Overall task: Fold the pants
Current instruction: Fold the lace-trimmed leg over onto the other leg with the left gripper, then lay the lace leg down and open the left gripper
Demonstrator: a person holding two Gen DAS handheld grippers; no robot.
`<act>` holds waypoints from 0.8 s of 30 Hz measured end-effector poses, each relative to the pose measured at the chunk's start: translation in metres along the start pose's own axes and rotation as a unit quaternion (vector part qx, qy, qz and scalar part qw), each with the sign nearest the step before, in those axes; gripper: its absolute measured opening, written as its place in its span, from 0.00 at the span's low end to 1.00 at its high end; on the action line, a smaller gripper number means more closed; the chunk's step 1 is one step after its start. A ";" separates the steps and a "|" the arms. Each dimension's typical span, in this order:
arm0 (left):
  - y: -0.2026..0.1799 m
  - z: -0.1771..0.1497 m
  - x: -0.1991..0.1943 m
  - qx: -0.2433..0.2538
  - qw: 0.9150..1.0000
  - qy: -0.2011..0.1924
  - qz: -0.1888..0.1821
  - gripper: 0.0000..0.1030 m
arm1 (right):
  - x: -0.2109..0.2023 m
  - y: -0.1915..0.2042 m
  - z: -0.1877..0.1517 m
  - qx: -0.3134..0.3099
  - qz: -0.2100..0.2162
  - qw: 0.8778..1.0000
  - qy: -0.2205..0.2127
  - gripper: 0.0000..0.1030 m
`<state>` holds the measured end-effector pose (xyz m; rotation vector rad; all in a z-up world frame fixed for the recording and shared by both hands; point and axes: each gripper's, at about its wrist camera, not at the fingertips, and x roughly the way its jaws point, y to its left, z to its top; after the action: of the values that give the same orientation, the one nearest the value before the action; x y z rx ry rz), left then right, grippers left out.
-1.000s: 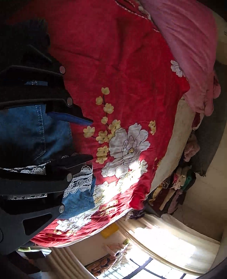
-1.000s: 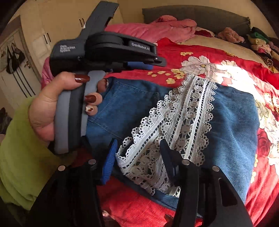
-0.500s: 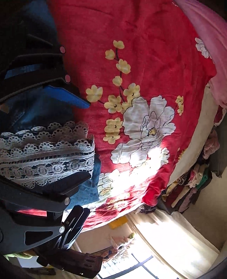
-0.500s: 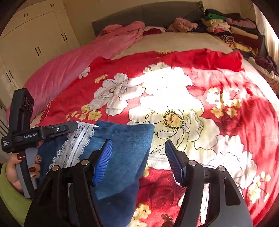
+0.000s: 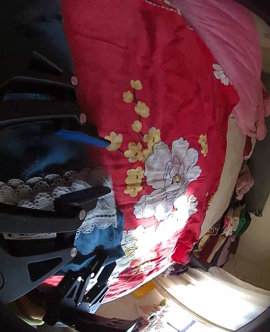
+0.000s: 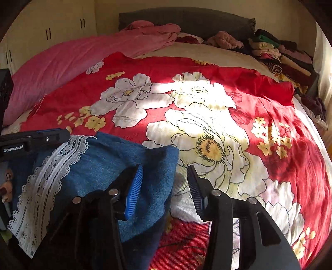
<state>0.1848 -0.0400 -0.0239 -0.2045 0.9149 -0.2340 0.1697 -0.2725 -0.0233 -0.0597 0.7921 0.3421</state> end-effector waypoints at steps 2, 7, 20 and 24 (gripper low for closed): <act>-0.002 -0.008 -0.023 0.020 1.000 -0.012 0.006 0.31 | -0.037 -0.003 -0.005 -0.001 0.020 0.999 -0.040 0.42; 0.001 -0.046 -0.069 0.053 0.998 -0.010 0.017 0.31 | -0.106 0.038 -0.035 -0.060 0.088 0.992 -0.073 0.42; -0.010 -0.121 -0.081 0.021 0.993 0.057 -0.097 0.25 | -0.094 0.126 -0.100 -0.177 0.120 0.976 0.035 0.40; -0.011 -0.128 -0.078 0.031 0.989 0.082 -0.117 0.03 | -0.094 0.116 -0.101 -0.162 0.095 0.982 0.035 0.40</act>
<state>0.0354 -0.0375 -0.0382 -0.2385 1.0450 -0.5010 0.0020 -0.2078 -0.0191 -0.3033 0.8079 0.6516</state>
